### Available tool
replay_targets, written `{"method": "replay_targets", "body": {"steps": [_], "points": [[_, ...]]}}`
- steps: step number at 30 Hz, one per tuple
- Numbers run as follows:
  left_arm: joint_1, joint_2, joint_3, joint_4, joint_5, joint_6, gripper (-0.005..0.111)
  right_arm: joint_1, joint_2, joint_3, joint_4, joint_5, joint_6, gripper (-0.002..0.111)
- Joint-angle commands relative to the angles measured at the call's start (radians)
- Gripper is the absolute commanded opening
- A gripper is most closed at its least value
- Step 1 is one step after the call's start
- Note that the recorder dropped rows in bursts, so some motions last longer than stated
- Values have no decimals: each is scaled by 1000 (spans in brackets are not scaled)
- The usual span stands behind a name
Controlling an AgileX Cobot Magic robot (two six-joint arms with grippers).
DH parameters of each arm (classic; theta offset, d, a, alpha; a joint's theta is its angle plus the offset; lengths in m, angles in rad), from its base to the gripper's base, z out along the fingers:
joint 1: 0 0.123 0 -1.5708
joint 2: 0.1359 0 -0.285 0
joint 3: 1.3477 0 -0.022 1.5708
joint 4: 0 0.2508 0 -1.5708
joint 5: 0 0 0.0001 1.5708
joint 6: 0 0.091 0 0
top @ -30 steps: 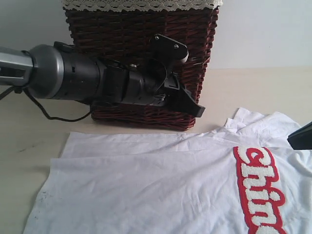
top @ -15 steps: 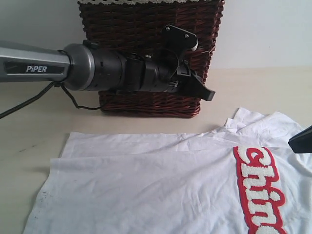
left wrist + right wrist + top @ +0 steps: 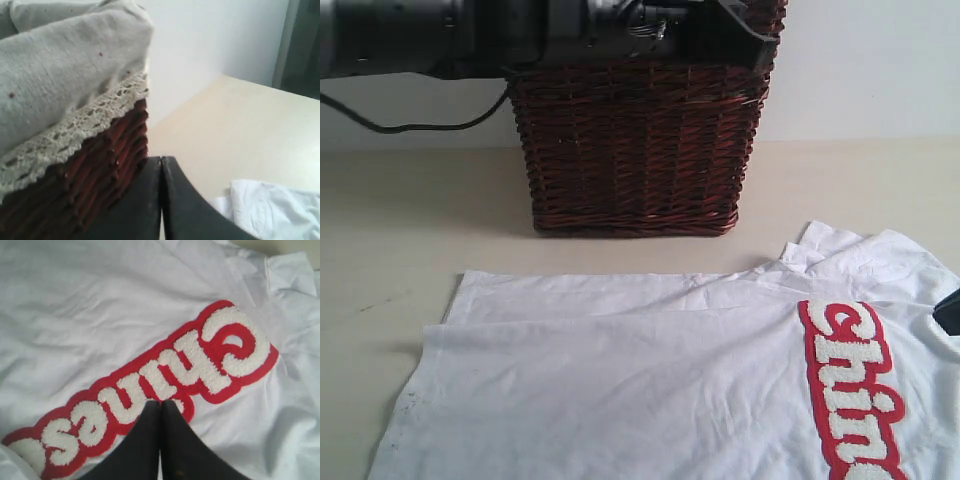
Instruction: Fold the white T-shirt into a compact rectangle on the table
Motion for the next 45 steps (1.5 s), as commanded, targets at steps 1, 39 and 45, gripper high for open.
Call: {"method": "replay_targets", "body": {"steps": [1,39,45], "points": [[-18,-147,227,55,-35,3,0,-1,-5,3,-45,-24,-8,0],[322,267,475,112,-120,-92,0,-1,-143,3,-48,-47,62,0],[377,312,442,112,-115,-88,0,-1,-237,3,-48,18,64,0]]}}
